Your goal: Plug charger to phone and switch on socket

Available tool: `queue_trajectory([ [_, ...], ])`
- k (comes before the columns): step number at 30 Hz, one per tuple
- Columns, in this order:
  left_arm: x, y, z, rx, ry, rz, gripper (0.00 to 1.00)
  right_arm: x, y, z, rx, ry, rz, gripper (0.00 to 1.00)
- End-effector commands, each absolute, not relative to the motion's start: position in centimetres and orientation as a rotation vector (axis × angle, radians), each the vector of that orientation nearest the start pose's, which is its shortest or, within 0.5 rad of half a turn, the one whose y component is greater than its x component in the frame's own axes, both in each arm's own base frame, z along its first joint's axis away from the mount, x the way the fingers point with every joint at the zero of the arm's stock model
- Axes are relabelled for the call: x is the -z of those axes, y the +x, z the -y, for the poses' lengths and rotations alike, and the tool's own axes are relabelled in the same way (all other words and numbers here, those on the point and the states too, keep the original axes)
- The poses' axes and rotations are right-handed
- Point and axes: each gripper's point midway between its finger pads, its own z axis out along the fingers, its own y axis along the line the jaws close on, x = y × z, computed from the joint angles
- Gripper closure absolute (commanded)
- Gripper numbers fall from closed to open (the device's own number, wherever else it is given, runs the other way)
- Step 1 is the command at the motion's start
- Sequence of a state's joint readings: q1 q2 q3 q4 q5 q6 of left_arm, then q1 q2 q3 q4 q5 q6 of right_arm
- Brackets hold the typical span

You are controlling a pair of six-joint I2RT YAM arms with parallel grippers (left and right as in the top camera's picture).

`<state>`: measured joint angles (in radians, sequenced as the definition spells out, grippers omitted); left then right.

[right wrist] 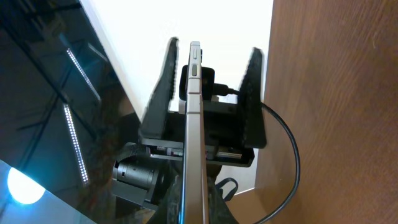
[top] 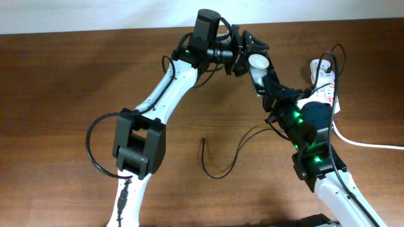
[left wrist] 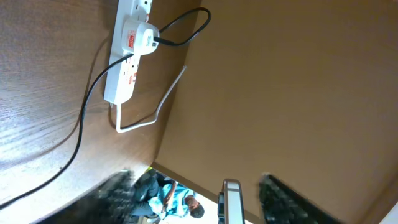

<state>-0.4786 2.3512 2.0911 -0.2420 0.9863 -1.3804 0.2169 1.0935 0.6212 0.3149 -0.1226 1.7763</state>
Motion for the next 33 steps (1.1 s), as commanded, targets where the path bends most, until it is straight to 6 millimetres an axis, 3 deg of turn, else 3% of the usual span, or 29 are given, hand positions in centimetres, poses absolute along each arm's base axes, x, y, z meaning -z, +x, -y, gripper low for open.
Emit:
queue_trajectory([
  [1,-21.7,47.5,40.8,1.963,-0.352,-2.554,0.45,-26.7,37.3,-10.4,-1.526,1.295,-1.472,0.96],
  [5,-21.7,47.5,40.8,1.96,-0.336,-2.55,0.63,-26.7,37.2,-10.6,-1.535,1.289,-1.483,0.96],
  [8,-21.7,47.5,40.8,1.96,-0.337,-2.551,0.85,-26.7,37.2,-10.6,-1.536,1.289,-1.484,0.96],
  [11,-21.7,47.4,40.8,1.961,-0.336,-2.551,0.89,-26.7,37.2,-10.6,-1.536,1.289,-1.484,0.96],
  [14,-21.7,47.4,40.9,1.961,-0.334,-2.552,1.0,-26.7,37.2,-10.6,-1.536,1.288,-1.485,0.96],
  [16,-21.7,47.4,40.9,1.961,-0.334,-2.552,1.0,-26.7,37.2,-10.7,-1.539,1.287,-1.486,0.93],
  [19,-21.7,47.4,40.9,1.963,-0.332,-2.552,1.0,-26.7,37.2,-10.7,-1.538,1.288,-1.486,0.62],
  [21,-21.8,47.2,40.9,1.971,-0.325,-2.556,1.0,-26.7,37.2,-10.7,-1.538,1.287,-1.486,0.26],
  [22,-21.8,47.2,40.9,1.971,-0.325,-2.556,1.0,-26.7,37.2,-10.7,-1.538,1.287,-1.486,0.15],
  [23,-21.8,47.3,40.8,1.97,-0.326,-2.555,1.0,-26.7,37.2,-10.7,-1.538,1.287,-1.486,0.05],
  [24,-21.8,47.5,40.5,1.974,-0.318,-2.55,1.0,-26.7,37.2,-10.7,-1.538,1.287,-1.486,0.03],
  [27,-22.3,48.6,37.8,2.018,-0.293,-2.526,1.0,-26.7,37.2,-10.6,-1.537,1.287,-1.486,0.01],
  [31,-24.1,50.0,31.0,2.128,-0.059,-2.414,1.0,-25.1,37.0,-10.6,-1.453,1.27,-1.565,0.01],
  [33,-25.2,50.0,27.3,2.199,0.095,-2.33,1.0,-24.3,36.8,-10.6,-1.344,1.157,-1.65,0.01],
])
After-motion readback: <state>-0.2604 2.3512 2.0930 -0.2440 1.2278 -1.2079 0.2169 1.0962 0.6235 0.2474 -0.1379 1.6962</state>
